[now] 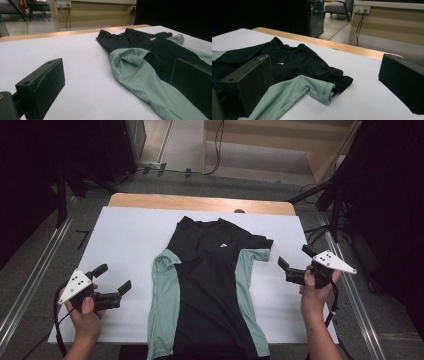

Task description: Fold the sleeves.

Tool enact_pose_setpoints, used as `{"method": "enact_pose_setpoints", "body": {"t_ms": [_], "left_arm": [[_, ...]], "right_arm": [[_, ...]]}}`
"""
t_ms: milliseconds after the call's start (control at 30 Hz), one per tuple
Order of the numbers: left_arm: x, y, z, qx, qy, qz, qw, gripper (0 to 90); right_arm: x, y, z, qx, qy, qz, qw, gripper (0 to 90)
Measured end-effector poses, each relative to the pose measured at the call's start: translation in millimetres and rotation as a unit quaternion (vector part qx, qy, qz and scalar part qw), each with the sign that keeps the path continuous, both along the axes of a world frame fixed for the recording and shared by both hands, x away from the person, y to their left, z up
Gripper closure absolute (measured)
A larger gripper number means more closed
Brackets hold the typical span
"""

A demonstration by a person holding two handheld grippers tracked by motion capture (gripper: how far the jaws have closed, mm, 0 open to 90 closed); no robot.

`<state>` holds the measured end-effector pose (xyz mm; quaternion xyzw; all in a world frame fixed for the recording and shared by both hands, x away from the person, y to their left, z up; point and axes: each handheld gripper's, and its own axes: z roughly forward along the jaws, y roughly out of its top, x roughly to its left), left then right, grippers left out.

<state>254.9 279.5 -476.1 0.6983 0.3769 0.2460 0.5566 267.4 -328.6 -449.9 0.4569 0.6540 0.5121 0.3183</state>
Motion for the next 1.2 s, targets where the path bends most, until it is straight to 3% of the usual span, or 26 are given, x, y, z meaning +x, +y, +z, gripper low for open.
{"method": "enact_pose_setpoints", "body": {"t_ms": [400,533,733,800,833,867,1000,1033,1100,1200], "left_arm": [[-3.8,5.0,-3.2,0.0,0.003,0.003,1.0,0.0],[-3.5,4.3,-4.2,0.003,0.004,0.003,1.0,0.0],[-3.7,5.0,-4.0,0.001,0.004,0.004,1.0,0.0],[-3.4,5.5,-4.4,0.002,0.005,0.005,1.0,0.0],[-3.4,5.5,-4.4,0.002,0.005,0.005,1.0,0.0],[-3.2,5.9,-4.7,0.002,0.005,0.004,1.0,0.0],[-2.9,6.4,-5.0,0.002,0.006,0.004,1.0,0.0],[-2.8,6.7,-5.2,0.001,0.007,0.004,1.0,0.0],[-2.7,6.7,-5.4,0.001,0.009,0.003,1.0,0.0],[-2.5,6.5,-5.6,0.002,0.009,0.001,1.0,0.0]], "right_arm": [[36.8,5.2,4.2,-0.005,0.03,0.01,0.9995,0.0],[55.5,7.8,-0.4,-0.005,0.052,0.008,0.9986,3.9],[71.3,9.1,-8.1,0.002,0.081,0.008,0.9967,11.3],[82.1,9.6,-13.9,0.01,0.106,0.003,0.9943,15.6],[82.1,9.6,-13.9,0.01,0.106,0.003,0.9943,15.6],[88.9,10.2,-17.7,0.009,0.123,-0.008,0.9923,21.3],[97.6,9.7,-22.9,0.019,0.143,-0.02,0.9893,29.0],[103.9,9.5,-26.2,0.019,0.159,-0.03,0.9866,34.0],[106.2,9.3,-27.4,0.019,0.165,-0.033,0.9856,34.7],[116.2,8.6,-33.0,0.01,0.19,-0.038,0.9809,37.8]]}}
